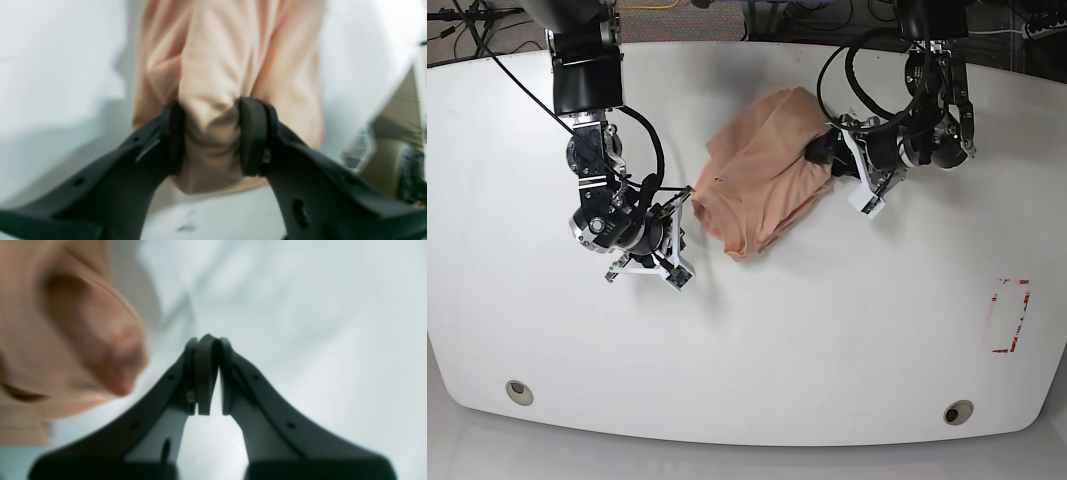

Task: Fold the T-shirt properly
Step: 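Grasp the bundle with both grippers and fold it over once more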

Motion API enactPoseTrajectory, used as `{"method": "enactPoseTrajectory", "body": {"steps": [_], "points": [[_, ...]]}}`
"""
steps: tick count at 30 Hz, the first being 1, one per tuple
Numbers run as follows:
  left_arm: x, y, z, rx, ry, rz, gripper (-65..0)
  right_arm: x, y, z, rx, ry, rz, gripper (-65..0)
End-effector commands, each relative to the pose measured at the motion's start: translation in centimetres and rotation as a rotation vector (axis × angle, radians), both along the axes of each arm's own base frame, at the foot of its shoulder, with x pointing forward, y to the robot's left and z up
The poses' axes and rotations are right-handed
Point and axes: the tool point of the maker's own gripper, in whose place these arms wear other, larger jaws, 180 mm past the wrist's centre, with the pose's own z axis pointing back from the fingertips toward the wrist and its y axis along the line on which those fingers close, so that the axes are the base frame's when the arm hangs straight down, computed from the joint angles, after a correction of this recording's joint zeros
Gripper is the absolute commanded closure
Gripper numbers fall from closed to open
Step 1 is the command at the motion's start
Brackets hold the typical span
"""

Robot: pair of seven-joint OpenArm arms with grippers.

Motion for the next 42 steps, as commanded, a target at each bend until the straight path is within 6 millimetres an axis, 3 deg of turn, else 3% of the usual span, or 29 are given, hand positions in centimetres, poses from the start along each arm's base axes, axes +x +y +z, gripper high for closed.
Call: {"method": "enactPoseTrajectory", "body": {"steps": [1,7,12,18,26,36,42], "points": [[2.8,-0.7,4.0,-0.075,-0.130,-0.004,-22.9,1.3,-0.5,4.2,0.035,-0.113,-0.026,-4.1],[5.7,-0.5,8.7,-0.091,-0.278,-0.024,-22.9,-1.2,-0.8,7.0,0.129,-0.160,-0.079,-4.1],[7.4,1.3,10.0,-0.036,-0.330,-0.028,-22.9,-4.3,-0.5,7.5,0.248,-0.160,-0.128,-4.1],[8.1,3.7,7.9,0.095,-0.291,-0.006,-22.9,-7.6,0.7,6.0,0.388,-0.086,-0.177,-4.1],[7.6,6.1,3.8,0.255,-0.190,0.011,-22.9,-10.5,1.7,3.1,0.415,0.023,-0.199,-4.1],[5.1,4.1,0.9,0.235,-0.100,-0.039,-22.8,-12.7,3.6,-1.7,0.451,0.196,-0.200,-4.1],[3.1,2.3,-0.5,0.205,-0.052,-0.065,-22.8,-12.1,4.5,-3.1,0.463,0.232,-0.170,-4.1]]}}
